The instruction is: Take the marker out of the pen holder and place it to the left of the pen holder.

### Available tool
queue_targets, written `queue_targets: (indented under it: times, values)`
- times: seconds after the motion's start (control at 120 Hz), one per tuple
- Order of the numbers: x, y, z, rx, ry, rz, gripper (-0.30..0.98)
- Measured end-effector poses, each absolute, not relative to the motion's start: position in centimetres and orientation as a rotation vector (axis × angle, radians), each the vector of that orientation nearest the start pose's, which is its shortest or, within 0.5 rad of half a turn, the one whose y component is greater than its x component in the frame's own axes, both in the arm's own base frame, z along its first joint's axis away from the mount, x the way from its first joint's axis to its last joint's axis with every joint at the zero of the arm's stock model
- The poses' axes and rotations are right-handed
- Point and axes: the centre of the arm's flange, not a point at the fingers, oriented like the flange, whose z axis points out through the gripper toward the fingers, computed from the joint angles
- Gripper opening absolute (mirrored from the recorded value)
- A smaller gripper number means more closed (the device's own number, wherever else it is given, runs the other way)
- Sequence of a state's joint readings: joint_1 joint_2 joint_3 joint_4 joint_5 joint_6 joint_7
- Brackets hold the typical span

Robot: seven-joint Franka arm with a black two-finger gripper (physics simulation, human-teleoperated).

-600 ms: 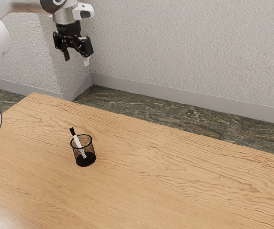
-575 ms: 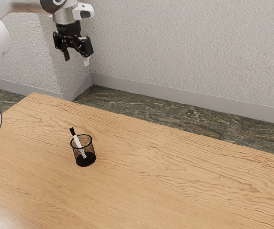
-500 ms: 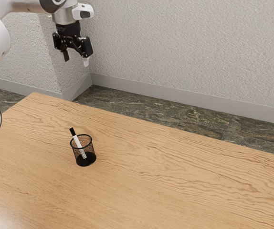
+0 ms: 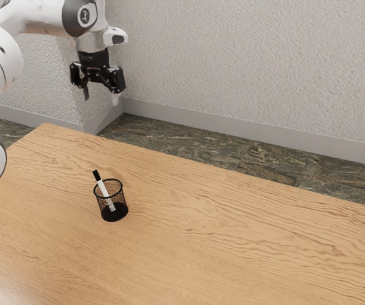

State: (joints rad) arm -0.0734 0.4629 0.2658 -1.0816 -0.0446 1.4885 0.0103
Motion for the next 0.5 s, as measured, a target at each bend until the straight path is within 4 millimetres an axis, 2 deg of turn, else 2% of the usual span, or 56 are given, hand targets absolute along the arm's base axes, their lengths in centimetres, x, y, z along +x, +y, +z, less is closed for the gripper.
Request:
queue_targets:
  times: [0.108, 0.242, 0.35, 0.5]
  values:
    - [67.5, 8.2, 51.4, -3.057, -0.361, 0.166, 0.69]
    - [67.2, 8.7, 46.8, -3.051, -0.525, 0.206, 0.69]
    - [65.3, 10.2, 45.4, -3.037, -0.685, 0.196, 0.69]
    - [64.9, 11.6, 44.0, -2.996, -0.857, 0.147, 0.69]
